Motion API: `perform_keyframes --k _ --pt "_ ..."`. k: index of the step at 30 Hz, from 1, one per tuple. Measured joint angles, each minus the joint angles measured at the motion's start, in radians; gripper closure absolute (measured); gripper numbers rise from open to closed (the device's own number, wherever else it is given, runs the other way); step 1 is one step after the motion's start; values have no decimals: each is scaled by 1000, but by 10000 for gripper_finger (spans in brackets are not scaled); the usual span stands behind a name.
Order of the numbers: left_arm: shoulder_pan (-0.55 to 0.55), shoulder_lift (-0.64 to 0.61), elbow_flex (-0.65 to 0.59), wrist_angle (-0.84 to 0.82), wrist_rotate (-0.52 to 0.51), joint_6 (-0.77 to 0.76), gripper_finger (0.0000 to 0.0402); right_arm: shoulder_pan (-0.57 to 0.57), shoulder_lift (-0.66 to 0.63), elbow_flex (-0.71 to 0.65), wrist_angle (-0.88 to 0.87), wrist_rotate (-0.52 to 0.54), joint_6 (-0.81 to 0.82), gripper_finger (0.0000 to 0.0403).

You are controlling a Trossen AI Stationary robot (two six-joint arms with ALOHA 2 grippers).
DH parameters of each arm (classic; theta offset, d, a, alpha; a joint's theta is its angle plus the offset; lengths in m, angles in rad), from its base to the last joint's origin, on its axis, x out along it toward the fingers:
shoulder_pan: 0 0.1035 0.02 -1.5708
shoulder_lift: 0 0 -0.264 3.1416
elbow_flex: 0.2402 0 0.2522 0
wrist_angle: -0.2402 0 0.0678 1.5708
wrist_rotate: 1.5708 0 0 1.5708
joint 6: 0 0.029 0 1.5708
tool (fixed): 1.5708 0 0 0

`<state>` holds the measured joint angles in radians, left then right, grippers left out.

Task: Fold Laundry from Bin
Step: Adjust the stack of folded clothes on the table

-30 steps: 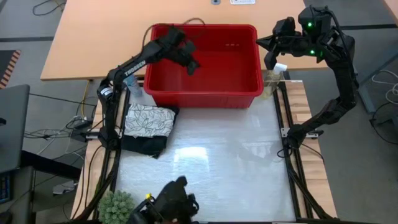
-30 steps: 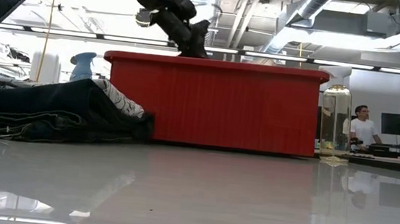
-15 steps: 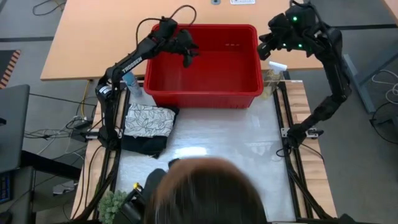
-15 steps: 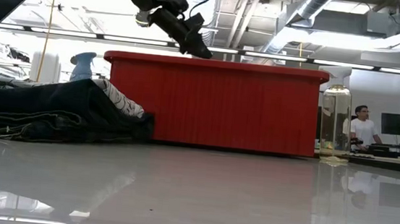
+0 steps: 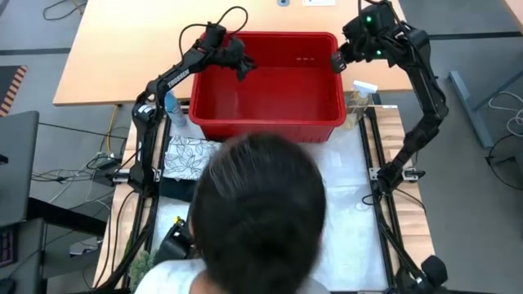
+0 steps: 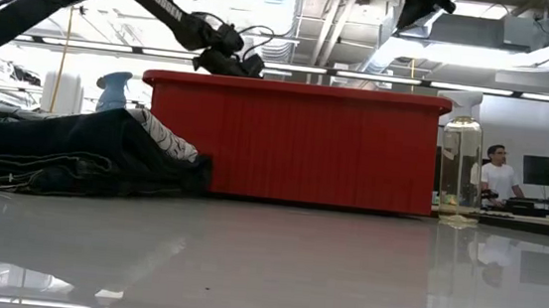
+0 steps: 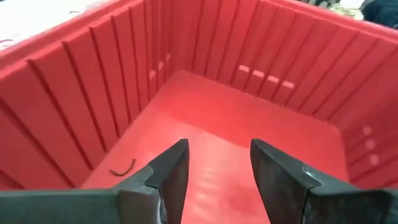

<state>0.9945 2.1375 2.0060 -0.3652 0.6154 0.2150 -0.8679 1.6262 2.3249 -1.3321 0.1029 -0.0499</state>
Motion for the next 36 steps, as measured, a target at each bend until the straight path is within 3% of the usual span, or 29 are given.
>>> perform_keyframes --k 8,15,20,23,28,36 --pt "32 42 0 54 37 7 239 -59 52 0 14 -13 1 374" --pt "87 42 1 89 19 -9 239 -102 145 0 195 -46 -51 374" --pt "90 42 1 111 -106 52 239 -128 247 0 371 -58 -95 374" --pt "90 42 1 163 -219 78 239 -153 312 0 479 -101 -205 374" --pt "98 41 1 183 -397 198 239 -198 408 0 575 -184 -254 374" --pt "100 41 1 252 -518 294 239 -270 499 -2 649 -391 -232 374"
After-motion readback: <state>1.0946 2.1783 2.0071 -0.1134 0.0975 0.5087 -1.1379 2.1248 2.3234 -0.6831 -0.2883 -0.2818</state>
